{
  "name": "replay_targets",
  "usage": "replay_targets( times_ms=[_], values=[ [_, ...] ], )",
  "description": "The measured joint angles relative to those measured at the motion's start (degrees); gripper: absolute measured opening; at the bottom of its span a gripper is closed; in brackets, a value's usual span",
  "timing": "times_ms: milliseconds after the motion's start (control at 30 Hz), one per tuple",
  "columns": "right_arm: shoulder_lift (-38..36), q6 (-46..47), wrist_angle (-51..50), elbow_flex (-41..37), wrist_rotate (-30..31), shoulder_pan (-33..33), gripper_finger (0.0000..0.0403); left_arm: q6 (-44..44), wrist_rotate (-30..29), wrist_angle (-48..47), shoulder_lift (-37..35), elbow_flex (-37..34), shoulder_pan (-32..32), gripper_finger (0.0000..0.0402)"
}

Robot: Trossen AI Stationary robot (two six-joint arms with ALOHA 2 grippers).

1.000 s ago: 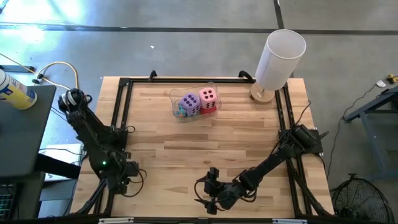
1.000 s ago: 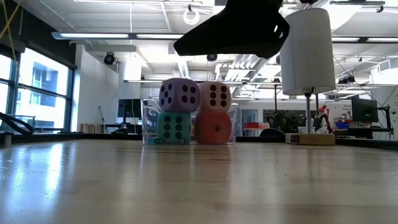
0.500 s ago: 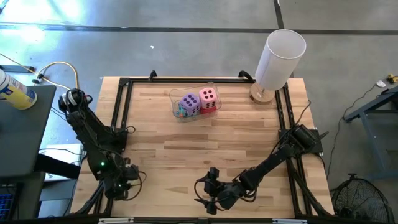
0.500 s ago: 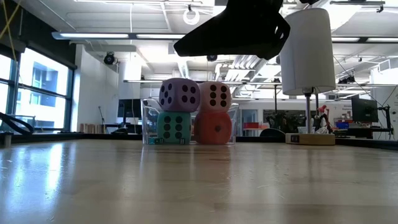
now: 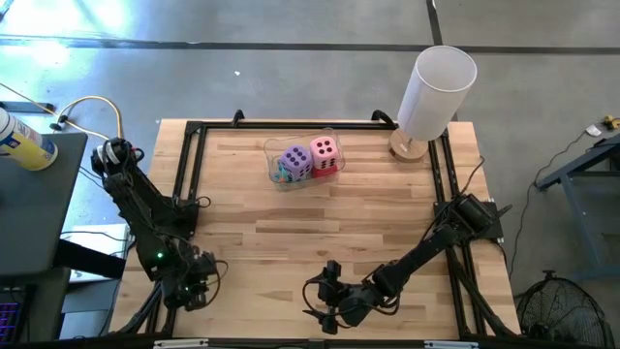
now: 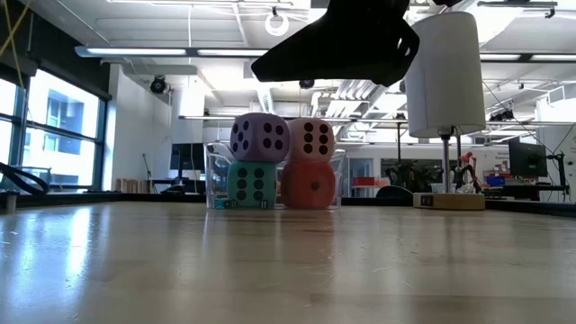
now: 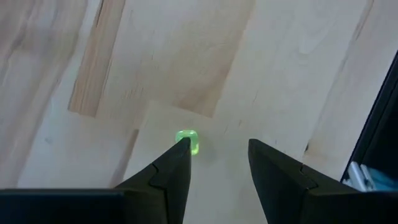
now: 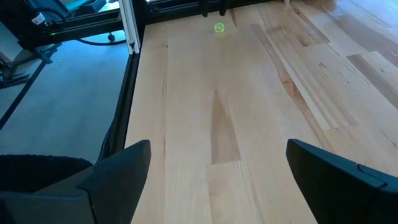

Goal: Pick & Place Dice
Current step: Put the small green dice into the transparent bin

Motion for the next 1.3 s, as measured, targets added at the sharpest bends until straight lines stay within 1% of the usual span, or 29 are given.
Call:
replay_targets(
  times_ms=[167, 467, 1300],
  values=[
    [0.0, 0.0, 0.0, 0.0, 0.0, 0.0, 0.0366, -4.3, 0.2, -0.9, 1.0, 0.0, 0.2, 0.0154],
    [0.0, 0.0, 1.2, 0.0, 0.0, 0.0, 0.0366, -6.3, 2.1, -0.9, 4.0, 0.0, 0.2, 0.0154],
    [0.0, 0.0, 1.2, 0.0, 0.0, 0.0, 0.0366, -6.8, 1.5, -0.4, 4.4, 0.0, 0.2, 0.0154]
  ],
)
